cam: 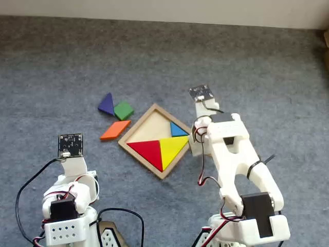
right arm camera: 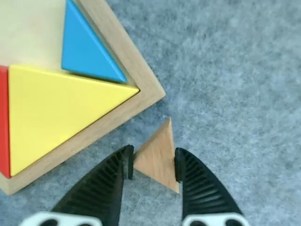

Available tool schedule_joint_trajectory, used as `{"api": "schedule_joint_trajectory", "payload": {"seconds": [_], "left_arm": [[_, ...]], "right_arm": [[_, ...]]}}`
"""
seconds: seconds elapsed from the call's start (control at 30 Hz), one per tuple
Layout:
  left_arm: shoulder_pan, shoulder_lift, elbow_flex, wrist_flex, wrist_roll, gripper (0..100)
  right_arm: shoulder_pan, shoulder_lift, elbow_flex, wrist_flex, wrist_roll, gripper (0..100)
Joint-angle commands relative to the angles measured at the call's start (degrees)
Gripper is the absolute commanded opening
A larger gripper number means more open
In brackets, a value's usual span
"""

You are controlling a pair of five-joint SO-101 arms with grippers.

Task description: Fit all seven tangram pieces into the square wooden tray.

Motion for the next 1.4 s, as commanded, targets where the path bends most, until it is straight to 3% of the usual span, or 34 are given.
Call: {"api": "schedule_joint_trajectory", "payload": {"seconds": [0.0,0.2,0.4,0.83,1.17,1.37], "left_arm": [[2.07,-1.98,0.04,-0.26,-0.35,5],[-2.51,-1.98,-10.24,-0.26,-0.62,5],[-3.74,-1.89,-19.56,-0.26,-20.04,5],[7.25,1.10,-25.89,-2.37,-20.48,5],[10.15,43.65,-50.24,-2.37,-18.90,22],[12.35,69.76,-67.74,-2.37,-18.99,24]], "right_arm": [[-0.48,-0.75,2.07,-4.09,-0.44,6.7],[1.71,-0.75,3.21,-4.88,-0.44,6.7],[4.18,-0.75,3.21,-4.97,-0.44,6.7],[4.79,-0.48,3.47,-4.97,-0.44,6.7],[5.85,-0.22,3.56,-6.55,-0.18,6.7],[6.99,-0.22,3.56,-6.55,-0.09,6.7]]}}
